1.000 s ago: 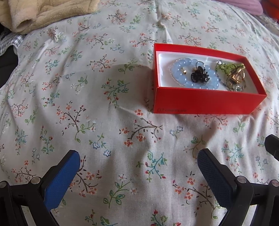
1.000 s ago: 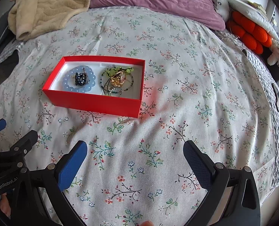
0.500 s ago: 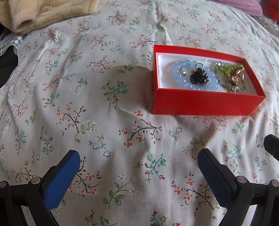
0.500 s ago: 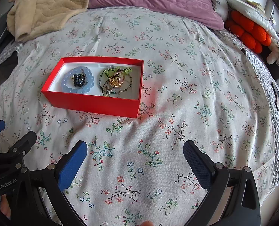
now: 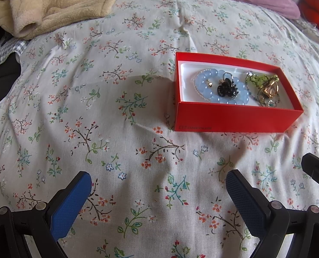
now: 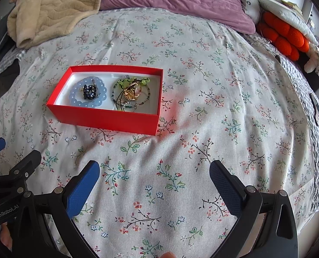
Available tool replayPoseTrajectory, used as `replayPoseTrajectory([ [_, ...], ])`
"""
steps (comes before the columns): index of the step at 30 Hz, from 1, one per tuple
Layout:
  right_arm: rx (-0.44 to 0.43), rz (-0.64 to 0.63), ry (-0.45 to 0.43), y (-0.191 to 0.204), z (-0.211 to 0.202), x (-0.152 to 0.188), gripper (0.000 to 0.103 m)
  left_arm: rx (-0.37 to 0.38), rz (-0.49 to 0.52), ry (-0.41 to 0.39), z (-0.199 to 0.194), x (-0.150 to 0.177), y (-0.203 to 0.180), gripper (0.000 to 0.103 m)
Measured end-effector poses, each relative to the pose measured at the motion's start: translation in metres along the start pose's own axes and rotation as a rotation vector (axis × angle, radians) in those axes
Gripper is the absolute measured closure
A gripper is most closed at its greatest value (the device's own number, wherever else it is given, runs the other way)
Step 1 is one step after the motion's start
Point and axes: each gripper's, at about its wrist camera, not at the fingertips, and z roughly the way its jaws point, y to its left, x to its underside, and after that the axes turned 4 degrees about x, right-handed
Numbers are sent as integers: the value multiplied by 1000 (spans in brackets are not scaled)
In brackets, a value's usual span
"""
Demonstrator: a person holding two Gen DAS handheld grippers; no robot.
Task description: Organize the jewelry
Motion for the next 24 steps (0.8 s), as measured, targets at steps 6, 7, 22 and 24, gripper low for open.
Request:
replayPoseTrajectory([
  [6,4,4,-2,-1,0,-1,0,0,-4,-3,-3,-2,-1,1],
  [7,6,7,-3,-1,-1,0,0,2,-4,-3,-3,-2,-1,1],
  [22,13,17,-4,0,-2,0,0,9,5,1,-3,0,-4,1],
  [24,13,16,-4,0,-2,0,0,8,4,0,-4,0,-5,1],
])
